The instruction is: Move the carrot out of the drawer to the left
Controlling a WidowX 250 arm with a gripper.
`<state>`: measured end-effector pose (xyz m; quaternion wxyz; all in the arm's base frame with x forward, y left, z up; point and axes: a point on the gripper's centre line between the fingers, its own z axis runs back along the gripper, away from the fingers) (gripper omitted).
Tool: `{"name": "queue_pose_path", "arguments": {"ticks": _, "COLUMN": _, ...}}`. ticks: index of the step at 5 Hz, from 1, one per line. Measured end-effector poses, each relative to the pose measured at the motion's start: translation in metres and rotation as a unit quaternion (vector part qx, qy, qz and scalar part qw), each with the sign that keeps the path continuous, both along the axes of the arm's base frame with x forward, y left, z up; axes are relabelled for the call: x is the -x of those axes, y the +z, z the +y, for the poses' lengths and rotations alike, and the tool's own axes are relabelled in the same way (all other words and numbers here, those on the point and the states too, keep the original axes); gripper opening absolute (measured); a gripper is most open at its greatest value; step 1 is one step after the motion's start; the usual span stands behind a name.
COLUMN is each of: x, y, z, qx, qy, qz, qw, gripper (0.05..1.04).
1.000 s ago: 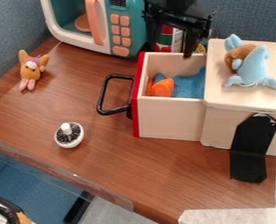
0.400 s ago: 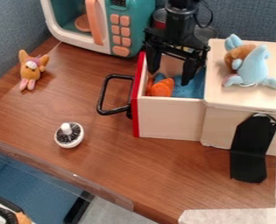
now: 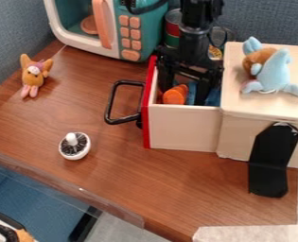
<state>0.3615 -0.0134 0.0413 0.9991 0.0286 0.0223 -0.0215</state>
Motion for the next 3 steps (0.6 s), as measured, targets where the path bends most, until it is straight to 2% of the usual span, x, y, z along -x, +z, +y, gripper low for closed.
{"name": "queue_pose_path", "arguments": {"ticks": 1, "x": 0.0006, "y": -0.004, "z": -0.0004, "qx": 0.001, "qy": -0.003, "qz": 0.003, "qw": 1.0, "gripper": 0.999}}
{"name": "queue_pose_path", "arguments": {"ticks": 2, "x": -0.0011, "y": -0.0079, "z": -0.0003, "qx": 0.004, "qy": -0.003, "qz": 0.007, "qw": 1.0, "gripper": 0.952}}
{"name": "queue_pose_path", "arguments": {"ticks": 3, "x": -0.0023, "y": -0.0098, "z": 0.0011, "qx": 0.011, "qy": 0.006, "qz": 0.009, "qw": 0.9999, "gripper": 0.665}}
